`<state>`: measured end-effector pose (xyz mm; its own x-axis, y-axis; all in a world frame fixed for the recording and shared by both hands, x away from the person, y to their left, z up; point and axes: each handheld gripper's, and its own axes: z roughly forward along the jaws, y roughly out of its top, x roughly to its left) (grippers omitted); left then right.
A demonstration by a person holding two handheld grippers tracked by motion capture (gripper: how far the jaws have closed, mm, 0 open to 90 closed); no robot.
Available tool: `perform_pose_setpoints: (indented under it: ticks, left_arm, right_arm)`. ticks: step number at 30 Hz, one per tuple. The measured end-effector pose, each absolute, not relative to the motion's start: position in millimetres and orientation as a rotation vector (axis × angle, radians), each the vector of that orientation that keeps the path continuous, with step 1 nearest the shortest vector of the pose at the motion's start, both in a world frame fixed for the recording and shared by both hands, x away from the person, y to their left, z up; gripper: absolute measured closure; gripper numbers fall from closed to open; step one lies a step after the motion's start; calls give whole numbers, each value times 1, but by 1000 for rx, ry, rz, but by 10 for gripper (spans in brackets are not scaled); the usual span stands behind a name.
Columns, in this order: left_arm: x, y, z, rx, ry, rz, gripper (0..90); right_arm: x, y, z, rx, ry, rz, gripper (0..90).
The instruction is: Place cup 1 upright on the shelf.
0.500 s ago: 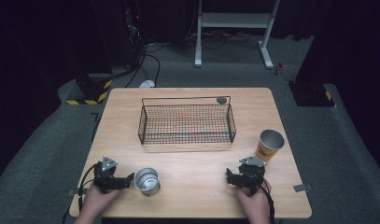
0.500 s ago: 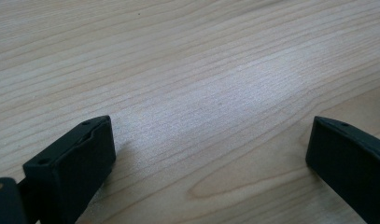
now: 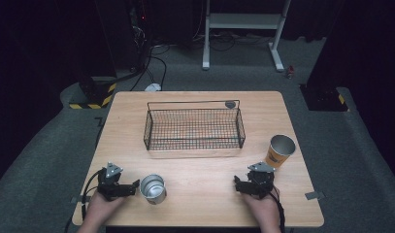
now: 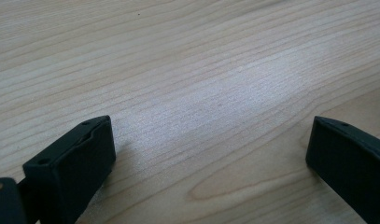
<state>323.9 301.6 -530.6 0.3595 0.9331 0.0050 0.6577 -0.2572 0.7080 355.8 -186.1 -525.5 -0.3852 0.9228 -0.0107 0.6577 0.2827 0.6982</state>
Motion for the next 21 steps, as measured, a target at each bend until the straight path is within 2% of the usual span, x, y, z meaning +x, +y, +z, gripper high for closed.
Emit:
perform_pose_setpoints:
  ticks: [21]
  left_arm:
    - [327, 302, -530, 2001, 1410, 588, 13]
  right_arm:
    - [354, -188, -525, 1395, 2162, 869, 99]
